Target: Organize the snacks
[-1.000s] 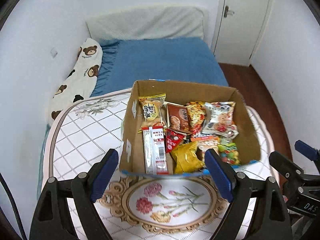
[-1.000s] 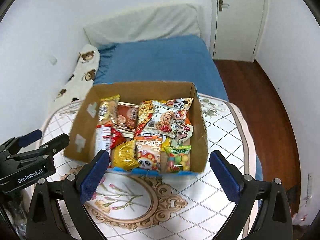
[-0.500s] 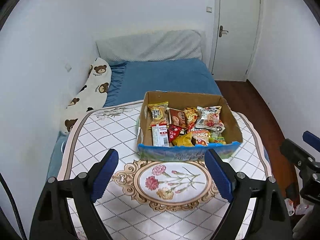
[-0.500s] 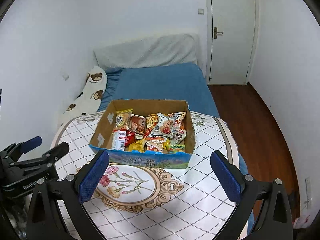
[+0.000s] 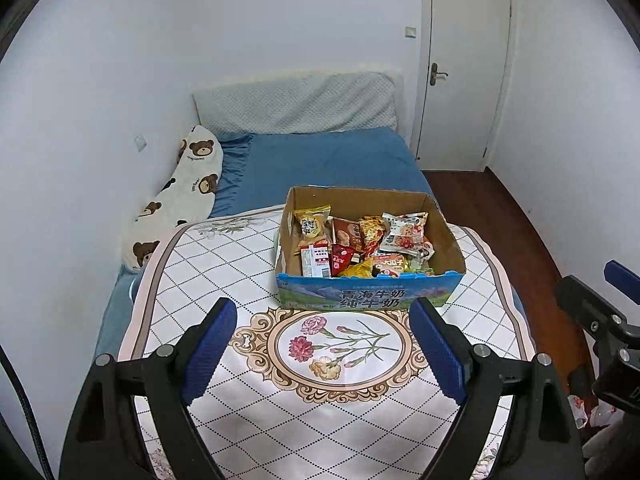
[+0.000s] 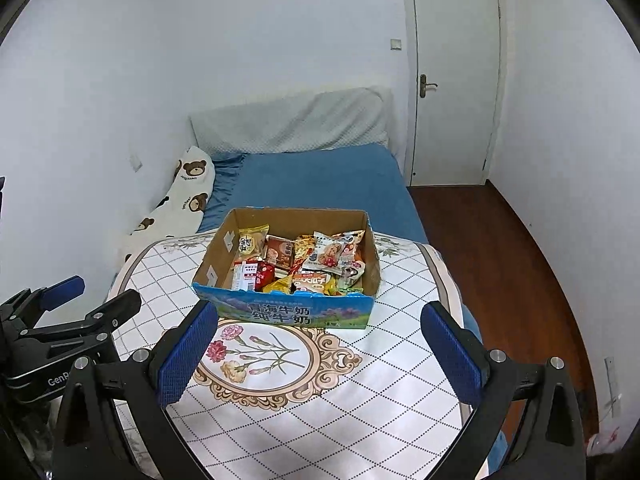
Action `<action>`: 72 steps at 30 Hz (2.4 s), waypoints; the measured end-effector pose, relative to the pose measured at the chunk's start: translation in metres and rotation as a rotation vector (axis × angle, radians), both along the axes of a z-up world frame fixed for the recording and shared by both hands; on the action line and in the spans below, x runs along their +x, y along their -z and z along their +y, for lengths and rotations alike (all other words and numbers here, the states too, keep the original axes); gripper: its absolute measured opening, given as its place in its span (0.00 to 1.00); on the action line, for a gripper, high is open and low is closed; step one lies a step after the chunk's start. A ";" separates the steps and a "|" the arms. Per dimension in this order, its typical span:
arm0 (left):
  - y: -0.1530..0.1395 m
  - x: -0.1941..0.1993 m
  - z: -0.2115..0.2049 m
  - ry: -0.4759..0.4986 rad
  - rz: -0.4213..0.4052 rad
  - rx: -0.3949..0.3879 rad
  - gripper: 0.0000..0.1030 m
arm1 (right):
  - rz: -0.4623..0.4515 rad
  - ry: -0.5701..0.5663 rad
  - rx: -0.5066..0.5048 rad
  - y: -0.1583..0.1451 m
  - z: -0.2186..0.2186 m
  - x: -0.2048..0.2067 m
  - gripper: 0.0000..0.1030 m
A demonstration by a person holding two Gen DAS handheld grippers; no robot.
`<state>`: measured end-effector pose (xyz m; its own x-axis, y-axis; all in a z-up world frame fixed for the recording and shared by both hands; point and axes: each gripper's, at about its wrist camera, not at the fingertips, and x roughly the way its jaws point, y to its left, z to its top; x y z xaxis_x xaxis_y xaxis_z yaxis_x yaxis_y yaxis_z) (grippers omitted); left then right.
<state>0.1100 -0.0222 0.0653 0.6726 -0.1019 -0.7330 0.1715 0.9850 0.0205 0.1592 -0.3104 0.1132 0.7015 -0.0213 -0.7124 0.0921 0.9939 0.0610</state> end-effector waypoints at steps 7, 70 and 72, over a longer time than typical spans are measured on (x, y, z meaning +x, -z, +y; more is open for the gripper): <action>0.009 0.007 -0.004 -0.004 -0.007 0.004 0.98 | -0.004 0.021 -0.015 0.003 -0.005 0.000 1.00; 0.057 0.087 -0.027 -0.058 0.037 0.035 0.99 | 0.051 0.114 -0.060 0.064 -0.027 0.087 1.00; 0.056 0.087 -0.027 -0.055 0.039 0.034 0.99 | 0.053 0.112 -0.060 0.065 -0.027 0.087 1.00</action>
